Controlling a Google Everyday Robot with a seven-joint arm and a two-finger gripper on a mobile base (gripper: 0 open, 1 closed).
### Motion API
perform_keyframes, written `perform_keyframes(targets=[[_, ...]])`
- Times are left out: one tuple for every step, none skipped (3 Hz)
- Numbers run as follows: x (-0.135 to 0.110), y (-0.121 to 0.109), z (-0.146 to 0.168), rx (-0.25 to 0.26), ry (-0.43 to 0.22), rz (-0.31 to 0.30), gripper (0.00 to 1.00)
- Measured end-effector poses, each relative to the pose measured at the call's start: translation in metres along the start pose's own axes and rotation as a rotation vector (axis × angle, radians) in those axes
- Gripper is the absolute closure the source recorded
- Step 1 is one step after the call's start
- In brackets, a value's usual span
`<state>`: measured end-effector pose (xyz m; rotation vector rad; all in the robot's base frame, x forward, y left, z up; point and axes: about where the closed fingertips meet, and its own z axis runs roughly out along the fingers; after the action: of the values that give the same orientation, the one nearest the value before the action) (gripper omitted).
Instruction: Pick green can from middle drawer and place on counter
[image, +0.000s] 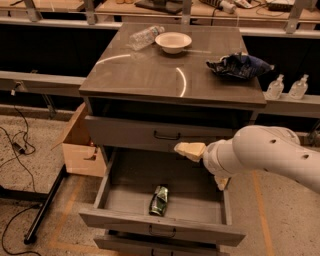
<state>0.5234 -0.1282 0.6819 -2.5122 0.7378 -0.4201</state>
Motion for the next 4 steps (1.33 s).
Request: perform_keyframes(targets=[[-0.011,0.017,0.023,-0.035,-0.033,-0.081,0.0],[-0.012,0.018,0.024,-0.038,-0.034,-0.085,0.0],[-0.019,0.024,0.043,-0.048,-0.039,-0.096,0.0],[-0.041,0.025,0.113,-0.047,-0.086,-0.151,0.0]])
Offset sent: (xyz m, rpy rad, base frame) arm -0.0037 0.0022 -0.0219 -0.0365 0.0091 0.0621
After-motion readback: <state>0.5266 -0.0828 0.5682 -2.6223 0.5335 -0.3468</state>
